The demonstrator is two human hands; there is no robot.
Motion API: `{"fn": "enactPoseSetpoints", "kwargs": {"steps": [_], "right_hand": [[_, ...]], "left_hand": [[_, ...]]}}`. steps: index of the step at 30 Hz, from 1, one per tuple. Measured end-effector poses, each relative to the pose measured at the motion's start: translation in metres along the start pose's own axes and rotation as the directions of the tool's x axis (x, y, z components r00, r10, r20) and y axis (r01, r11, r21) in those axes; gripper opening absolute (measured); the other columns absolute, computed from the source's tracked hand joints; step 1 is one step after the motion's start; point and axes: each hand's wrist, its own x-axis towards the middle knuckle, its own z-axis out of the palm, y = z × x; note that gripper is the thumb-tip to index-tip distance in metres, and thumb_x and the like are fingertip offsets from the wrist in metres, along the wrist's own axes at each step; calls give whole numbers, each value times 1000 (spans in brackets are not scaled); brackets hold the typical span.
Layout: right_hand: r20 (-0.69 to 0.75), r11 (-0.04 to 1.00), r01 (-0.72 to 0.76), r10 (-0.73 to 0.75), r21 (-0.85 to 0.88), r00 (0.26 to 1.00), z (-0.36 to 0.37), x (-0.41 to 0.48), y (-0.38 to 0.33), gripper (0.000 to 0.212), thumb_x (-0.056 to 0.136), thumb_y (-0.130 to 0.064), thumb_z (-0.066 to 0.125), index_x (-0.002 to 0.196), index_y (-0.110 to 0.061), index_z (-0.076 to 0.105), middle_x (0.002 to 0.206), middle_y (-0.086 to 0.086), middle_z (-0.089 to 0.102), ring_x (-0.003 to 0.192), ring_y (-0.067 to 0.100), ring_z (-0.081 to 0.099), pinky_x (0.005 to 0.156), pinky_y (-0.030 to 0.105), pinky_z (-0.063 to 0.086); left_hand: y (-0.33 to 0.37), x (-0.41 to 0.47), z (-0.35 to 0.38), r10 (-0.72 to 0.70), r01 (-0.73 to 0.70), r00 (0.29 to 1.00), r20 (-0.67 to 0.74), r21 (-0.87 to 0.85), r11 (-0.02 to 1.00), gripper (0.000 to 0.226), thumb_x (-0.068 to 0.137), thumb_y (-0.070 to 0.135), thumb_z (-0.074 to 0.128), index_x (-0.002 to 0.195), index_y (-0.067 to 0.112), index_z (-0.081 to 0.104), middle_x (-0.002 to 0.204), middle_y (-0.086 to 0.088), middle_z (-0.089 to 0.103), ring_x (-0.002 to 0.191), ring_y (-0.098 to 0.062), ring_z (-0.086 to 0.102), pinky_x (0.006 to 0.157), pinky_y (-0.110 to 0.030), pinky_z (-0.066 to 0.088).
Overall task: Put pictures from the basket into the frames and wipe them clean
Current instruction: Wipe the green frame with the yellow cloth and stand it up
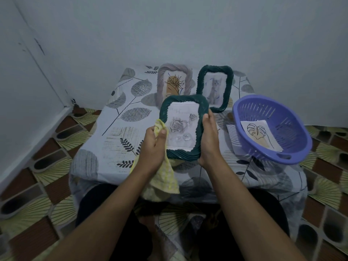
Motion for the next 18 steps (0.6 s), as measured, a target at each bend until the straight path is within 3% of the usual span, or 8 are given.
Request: {"fn": "enactPoseSetpoints", "kwargs": {"steps": [3,7,10,14,18], "right_hand": [[76,997,27,-21,-76,997,3,2,-2,44,106,-38,40,149,-34,35,123,-19,59,105,-3,62,83,25,58],[91,995,26,-17,-96,996,5,4,2,28,107,-33,40,134,-41,47,126,-12,62,114,11,64,93,39,57],[97,997,39,-32,-63,995,4,2,1,25,108,-27,39,117,-47,52,119,-12,65,109,11,66,92,41,57],[128,995,47,-35,-89,991,1,1,0,28,107,-26,41,115,-48,55,120,-10,67,113,16,66,96,45,55],[157,992,49,-30,-119,987,2,1,0,29,107,-27,43,119,-50,53,128,-8,64,120,18,62,100,49,52]], "left_hand": [[4,6,1,2,2,993,-118,37,999,38,105,44,37,101,13,57,91,2,62,86,-14,59,74,-35,44],[10,12,-2,-22,33,975,-221,46,998,48,107,44,28,100,11,62,96,-4,66,93,-25,61,83,-40,47],[12,10,-3,-7,18,994,-110,103,995,41,105,48,33,107,15,57,93,4,62,87,-15,59,76,-33,45],[8,6,-7,-10,11,1000,-11,106,994,36,102,49,42,106,14,53,92,3,62,84,-11,59,72,-28,44],[12,5,-3,-127,128,983,-136,-1,992,43,105,50,34,108,16,59,99,6,63,92,-14,58,79,-33,42]]}}
